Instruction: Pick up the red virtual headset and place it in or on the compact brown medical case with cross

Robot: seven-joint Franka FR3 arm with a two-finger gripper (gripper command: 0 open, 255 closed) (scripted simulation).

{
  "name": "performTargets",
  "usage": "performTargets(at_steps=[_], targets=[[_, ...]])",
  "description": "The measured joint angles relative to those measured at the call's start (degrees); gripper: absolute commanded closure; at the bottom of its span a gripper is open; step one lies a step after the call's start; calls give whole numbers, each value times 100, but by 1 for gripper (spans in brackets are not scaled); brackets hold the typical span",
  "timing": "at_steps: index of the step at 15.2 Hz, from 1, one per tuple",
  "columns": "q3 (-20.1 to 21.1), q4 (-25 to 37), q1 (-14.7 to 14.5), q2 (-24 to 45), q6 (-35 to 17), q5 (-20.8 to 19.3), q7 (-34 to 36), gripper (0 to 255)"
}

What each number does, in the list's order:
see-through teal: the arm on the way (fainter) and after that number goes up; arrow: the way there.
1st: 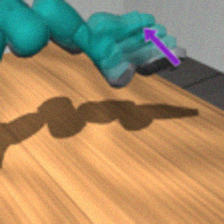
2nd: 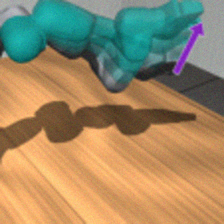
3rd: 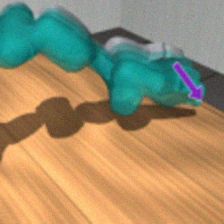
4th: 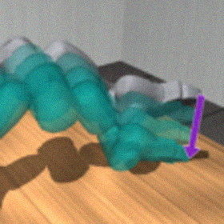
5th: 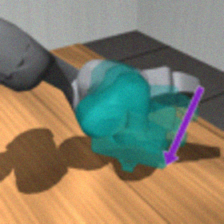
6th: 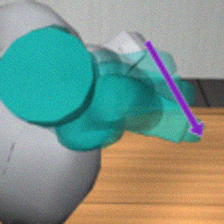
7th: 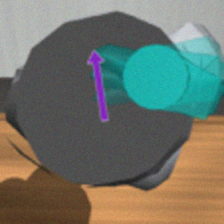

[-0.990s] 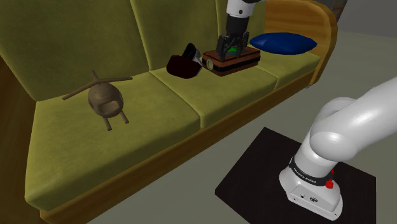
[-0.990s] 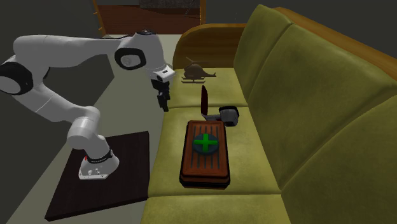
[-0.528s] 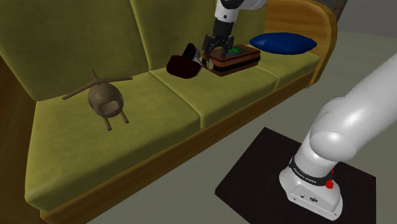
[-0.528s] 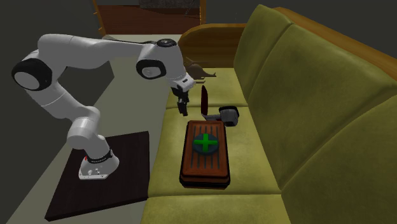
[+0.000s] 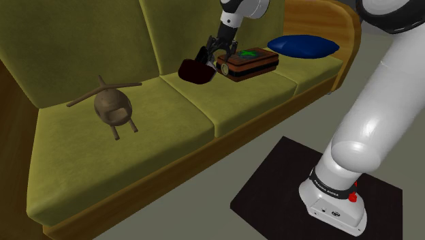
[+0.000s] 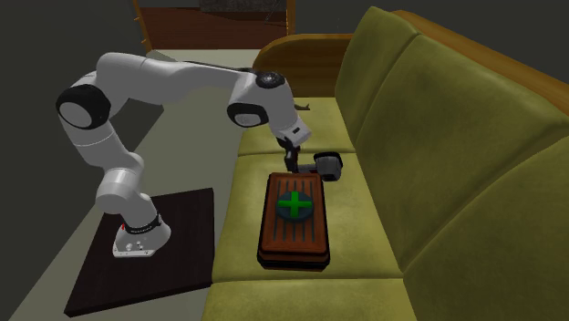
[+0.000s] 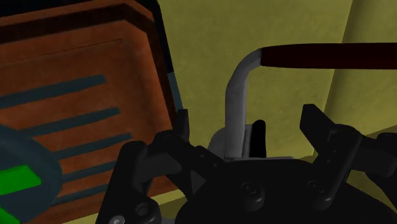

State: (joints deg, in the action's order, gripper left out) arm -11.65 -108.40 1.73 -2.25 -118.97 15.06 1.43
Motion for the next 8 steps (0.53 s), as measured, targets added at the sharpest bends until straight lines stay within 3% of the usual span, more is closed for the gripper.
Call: performTargets(at_steps=[8], targets=[[44,26,-39,344,-489,262,-110,0]])
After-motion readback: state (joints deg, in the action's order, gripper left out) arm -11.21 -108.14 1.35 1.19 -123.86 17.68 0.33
